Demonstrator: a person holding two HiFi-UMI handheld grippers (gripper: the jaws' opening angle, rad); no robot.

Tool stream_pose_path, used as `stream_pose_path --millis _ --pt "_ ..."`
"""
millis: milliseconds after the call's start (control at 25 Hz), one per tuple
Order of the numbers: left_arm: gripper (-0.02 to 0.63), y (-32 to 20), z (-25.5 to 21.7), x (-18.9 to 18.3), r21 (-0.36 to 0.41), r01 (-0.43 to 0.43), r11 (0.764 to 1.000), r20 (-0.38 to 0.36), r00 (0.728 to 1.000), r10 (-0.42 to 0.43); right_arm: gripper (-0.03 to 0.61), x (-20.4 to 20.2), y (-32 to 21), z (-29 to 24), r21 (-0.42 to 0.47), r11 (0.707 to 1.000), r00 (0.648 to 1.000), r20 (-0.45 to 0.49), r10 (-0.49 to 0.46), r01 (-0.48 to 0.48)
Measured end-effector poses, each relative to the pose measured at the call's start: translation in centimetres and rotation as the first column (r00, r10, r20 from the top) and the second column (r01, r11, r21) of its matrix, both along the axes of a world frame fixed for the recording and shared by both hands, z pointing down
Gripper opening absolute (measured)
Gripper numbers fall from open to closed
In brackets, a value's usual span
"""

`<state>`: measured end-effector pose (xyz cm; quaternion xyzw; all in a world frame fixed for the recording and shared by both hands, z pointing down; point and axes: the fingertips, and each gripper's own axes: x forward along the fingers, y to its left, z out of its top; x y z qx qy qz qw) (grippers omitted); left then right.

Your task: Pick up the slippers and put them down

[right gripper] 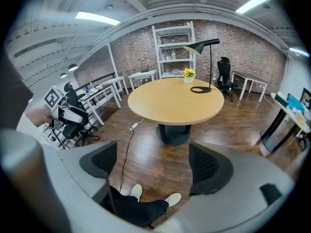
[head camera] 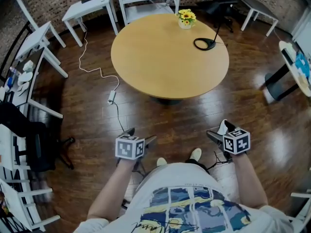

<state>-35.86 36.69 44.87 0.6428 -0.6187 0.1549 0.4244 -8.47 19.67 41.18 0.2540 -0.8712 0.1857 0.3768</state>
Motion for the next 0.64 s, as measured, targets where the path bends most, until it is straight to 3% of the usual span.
stream_pose_path --millis 640 --pt "0.477 0.9 -0.6 1.1 0.005 -0.014 1.0 0.002 1.0 0.014 0.483 0.5 1.1 -0.2 0.01 1.0 1.0 -0.001 -0.004 0.004"
